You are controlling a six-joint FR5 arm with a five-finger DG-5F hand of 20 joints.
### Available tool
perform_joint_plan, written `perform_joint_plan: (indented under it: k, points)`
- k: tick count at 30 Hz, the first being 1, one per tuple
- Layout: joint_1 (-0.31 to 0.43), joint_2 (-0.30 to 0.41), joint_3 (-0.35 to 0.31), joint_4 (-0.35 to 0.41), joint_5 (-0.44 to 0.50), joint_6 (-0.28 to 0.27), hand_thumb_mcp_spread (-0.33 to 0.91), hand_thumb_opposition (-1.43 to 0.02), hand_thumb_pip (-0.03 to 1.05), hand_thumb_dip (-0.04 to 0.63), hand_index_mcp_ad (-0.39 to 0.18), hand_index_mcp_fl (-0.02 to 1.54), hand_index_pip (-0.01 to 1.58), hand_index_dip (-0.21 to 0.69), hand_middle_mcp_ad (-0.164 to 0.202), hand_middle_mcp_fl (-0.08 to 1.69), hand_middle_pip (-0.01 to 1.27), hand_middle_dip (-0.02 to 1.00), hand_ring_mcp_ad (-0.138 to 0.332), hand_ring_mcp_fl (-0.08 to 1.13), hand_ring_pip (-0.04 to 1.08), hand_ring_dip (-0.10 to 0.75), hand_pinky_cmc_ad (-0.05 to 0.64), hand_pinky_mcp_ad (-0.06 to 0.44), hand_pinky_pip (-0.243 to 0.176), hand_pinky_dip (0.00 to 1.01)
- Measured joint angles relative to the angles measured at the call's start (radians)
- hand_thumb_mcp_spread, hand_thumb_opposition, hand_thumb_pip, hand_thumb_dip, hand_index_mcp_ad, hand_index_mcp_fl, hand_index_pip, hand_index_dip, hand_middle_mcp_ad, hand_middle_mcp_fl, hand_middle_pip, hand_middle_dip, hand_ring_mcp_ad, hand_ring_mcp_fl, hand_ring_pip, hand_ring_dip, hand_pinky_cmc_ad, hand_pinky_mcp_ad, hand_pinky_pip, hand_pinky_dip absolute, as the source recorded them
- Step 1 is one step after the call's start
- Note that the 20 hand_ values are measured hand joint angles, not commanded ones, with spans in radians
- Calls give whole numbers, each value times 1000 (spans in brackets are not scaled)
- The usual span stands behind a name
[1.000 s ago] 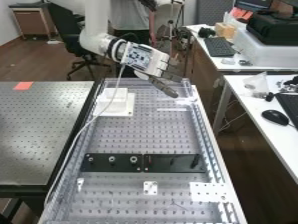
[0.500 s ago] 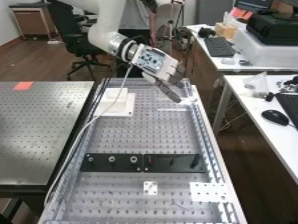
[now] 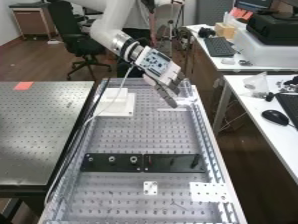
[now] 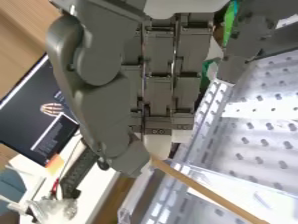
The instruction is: Grab the chopstick and place it in the clear container
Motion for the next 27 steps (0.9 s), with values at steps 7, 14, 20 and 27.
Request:
perform_joint_plan:
  k: [7, 14, 20, 27]
  points:
    - [-1, -12, 34, -83, -26, 2, 688, -1051, 494, 346, -2, 829, 1037, 140, 5, 1073, 552, 691, -28, 915, 87, 504, 356, 295, 106, 178]
    - [0, -29, 60, -104, -34, 4, 688, -1068, 490, 346, -2, 840, 1037, 141, 5, 1068, 555, 684, -26, 911, 89, 506, 356, 295, 103, 178]
    - [-1, -43, 89, -133, -35, -10, 688, -1068, 494, 346, -2, 841, 1033, 141, 7, 1070, 552, 670, -24, 911, 91, 504, 356, 295, 103, 178]
    - [8, -58, 132, -172, -22, -19, 688, -1068, 494, 346, -5, 841, 1033, 141, 7, 1070, 555, 668, -26, 911, 89, 496, 354, 295, 103, 178]
